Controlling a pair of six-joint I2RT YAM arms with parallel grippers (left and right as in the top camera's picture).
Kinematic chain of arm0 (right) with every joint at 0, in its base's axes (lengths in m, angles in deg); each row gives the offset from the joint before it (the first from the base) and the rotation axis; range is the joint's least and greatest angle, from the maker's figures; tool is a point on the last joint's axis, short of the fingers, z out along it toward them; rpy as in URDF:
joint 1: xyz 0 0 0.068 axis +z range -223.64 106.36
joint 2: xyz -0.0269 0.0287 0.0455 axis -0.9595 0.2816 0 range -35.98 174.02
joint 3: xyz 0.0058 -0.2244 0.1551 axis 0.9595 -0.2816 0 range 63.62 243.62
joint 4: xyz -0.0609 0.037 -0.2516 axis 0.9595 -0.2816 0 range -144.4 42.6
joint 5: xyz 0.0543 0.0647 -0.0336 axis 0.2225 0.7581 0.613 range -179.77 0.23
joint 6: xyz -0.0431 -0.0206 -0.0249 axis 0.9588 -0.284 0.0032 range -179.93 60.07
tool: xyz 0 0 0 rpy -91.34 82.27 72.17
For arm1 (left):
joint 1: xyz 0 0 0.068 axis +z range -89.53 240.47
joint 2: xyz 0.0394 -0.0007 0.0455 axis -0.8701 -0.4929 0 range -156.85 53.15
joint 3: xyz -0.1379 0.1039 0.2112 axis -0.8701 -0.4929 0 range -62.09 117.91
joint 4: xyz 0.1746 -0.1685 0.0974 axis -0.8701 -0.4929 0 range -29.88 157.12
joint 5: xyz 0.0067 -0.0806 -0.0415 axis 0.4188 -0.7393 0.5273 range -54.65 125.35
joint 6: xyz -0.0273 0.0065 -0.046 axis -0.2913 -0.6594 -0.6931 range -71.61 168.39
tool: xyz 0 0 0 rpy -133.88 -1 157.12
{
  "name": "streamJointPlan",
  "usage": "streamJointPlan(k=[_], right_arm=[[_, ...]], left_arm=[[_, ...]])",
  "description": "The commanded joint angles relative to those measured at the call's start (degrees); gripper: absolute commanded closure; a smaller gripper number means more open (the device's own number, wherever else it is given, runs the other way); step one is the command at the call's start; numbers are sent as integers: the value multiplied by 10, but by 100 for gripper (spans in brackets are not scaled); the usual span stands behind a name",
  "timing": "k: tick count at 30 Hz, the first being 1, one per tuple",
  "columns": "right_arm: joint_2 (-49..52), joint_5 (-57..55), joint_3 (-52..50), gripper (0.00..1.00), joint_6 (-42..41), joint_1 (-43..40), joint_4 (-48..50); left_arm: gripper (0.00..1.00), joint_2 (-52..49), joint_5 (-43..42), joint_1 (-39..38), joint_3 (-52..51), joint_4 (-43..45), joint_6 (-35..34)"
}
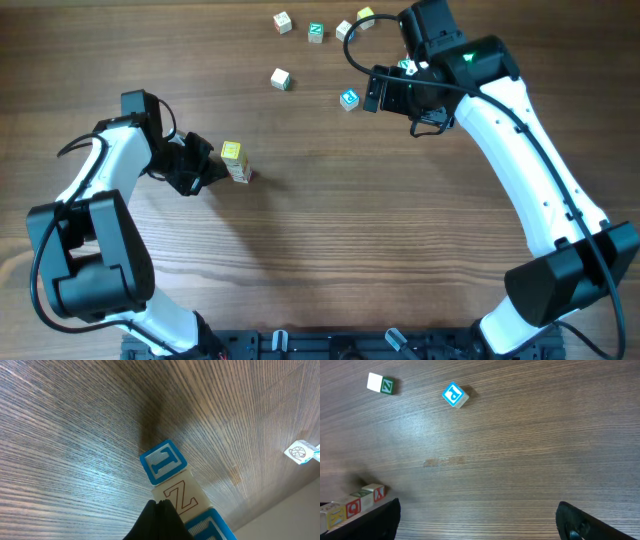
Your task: Form a tower
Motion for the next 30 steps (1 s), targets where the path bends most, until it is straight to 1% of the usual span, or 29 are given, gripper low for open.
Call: streamJointPlan(k=[1, 21, 25, 27, 30], right_arm=[[-1, -8, -4, 0, 11, -2, -1], [-1, -8, -4, 0, 11, -2, -1], [-1, -7, -4, 1, 9, -2, -6], [-1, -4, -4, 6, 3, -1, -5], [-1, -4, -5, 5, -22, -1, -3]], left_arm=[[96, -2, -7, -1, -5, -1, -6], [95, -2, -7, 0, -4, 5, -6], [94, -2, -4, 25, -4, 29, -5], [96, -2, -5, 48, -4, 37, -2], [96, -2, 7, 69, -4, 42, 9]])
